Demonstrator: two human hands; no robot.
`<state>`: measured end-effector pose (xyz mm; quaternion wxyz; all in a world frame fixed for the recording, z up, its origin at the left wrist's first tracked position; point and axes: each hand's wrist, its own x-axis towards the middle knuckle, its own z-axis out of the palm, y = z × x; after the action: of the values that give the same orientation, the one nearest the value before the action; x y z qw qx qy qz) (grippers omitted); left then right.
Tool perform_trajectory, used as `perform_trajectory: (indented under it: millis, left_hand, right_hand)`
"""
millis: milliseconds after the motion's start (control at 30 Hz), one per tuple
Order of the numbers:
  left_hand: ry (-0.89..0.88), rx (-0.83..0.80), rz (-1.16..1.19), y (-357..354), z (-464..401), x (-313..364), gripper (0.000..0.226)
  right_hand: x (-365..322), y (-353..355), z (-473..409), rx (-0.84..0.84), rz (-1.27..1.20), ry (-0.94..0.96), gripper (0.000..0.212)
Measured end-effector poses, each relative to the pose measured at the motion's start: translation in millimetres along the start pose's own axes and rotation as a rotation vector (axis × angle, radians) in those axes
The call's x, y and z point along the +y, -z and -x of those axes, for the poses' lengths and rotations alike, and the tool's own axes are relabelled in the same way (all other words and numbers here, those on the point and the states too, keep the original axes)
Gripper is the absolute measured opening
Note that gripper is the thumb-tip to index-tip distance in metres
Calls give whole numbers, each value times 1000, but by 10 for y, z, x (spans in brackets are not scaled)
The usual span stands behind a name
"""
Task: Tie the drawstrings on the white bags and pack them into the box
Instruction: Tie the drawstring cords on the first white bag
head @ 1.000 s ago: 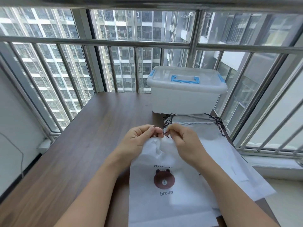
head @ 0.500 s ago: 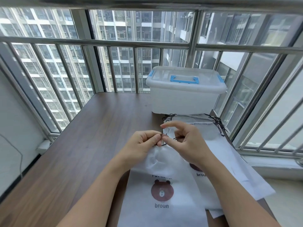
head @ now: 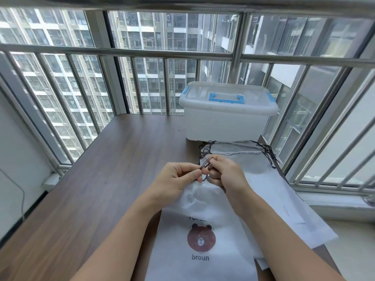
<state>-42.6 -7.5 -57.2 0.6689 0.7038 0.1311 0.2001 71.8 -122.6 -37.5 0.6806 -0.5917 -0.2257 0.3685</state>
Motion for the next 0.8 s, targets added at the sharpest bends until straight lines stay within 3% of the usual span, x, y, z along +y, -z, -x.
perform_trajectory:
  millis: [100, 267, 500, 800]
  left_hand:
    - [11, 13, 9, -3, 3, -10, 17]
    - [4, -20, -32, 24, 23, 9, 19]
    - [24, 3, 16, 1, 25, 23, 16]
    - [1, 67, 87, -17, 25, 43, 15]
  right_hand:
    - [-3, 3, -19, 3, -41, -24, 24]
    - [-52, 74, 18, -85, 340, 193, 15]
    - [-41, 49, -8, -56, 56, 17, 29]
    - [-83, 34, 26, -26, 57, -12, 31]
